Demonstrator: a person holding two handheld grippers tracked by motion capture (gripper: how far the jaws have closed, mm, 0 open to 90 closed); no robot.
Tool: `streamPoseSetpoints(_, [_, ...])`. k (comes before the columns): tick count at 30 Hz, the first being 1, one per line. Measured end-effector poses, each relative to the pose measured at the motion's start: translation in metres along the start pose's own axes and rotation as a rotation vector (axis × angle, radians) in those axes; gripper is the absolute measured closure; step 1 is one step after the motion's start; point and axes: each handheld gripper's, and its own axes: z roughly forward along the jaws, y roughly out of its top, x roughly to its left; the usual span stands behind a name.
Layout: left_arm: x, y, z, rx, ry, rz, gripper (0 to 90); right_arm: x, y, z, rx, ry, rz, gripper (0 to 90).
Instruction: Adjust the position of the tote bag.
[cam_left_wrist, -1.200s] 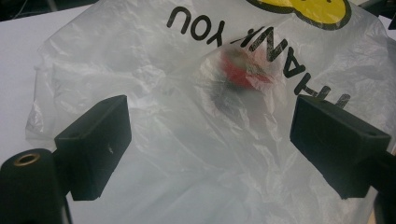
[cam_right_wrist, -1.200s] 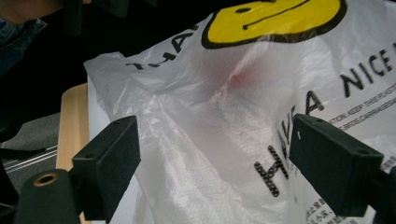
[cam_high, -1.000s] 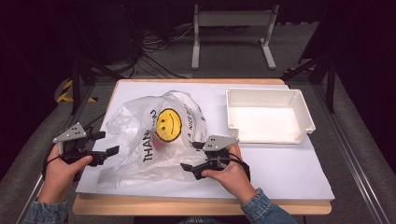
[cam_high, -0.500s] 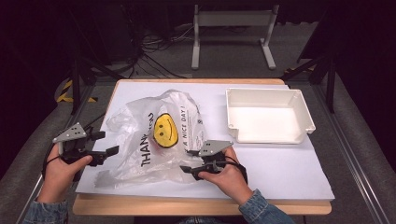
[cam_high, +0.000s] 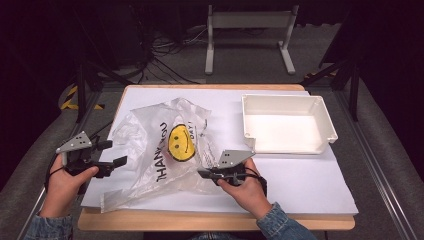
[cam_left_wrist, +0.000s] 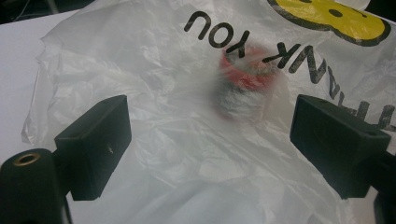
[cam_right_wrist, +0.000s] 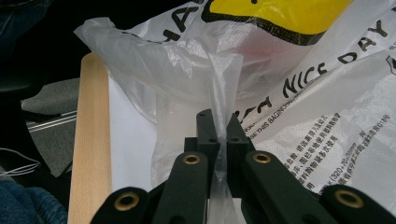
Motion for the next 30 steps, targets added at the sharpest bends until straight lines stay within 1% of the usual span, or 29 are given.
streamPoseSetpoints(11, [0.001, 0.000, -0.003, -0.011, 0.005, -0.005, 13.5, -0.007, 0.005, -0.017, -0.026, -0.029, 0.006, 89.5])
streamPoseSetpoints(16, [0.002, 0.000, -0.004, -0.016, 0.009, -0.004, 13.4, -0.014, 0.006, -0.029, -0.039, -0.042, 0.020, 89.4])
streamPoseSetpoints(18, [0.003, 0.000, -0.005, -0.020, 0.011, -0.003, 13.5, -0.016, 0.006, -0.035, -0.043, -0.055, 0.021, 89.4])
streamPoseSetpoints(20, [0.003, 0.000, -0.006, -0.026, 0.015, -0.008, 13.5, -0.019, 0.006, -0.039, -0.046, -0.066, 0.027, 89.4])
streamPoseSetpoints(22, [0.004, 0.000, -0.007, -0.025, 0.015, -0.005, 13.5, -0.020, 0.006, -0.041, -0.047, -0.070, 0.030, 89.4])
streamPoseSetpoints(30, [0.004, 0.000, -0.007, -0.026, 0.015, -0.002, 13.4, -0.030, 0.003, -0.059, -0.045, -0.099, 0.048, 89.4])
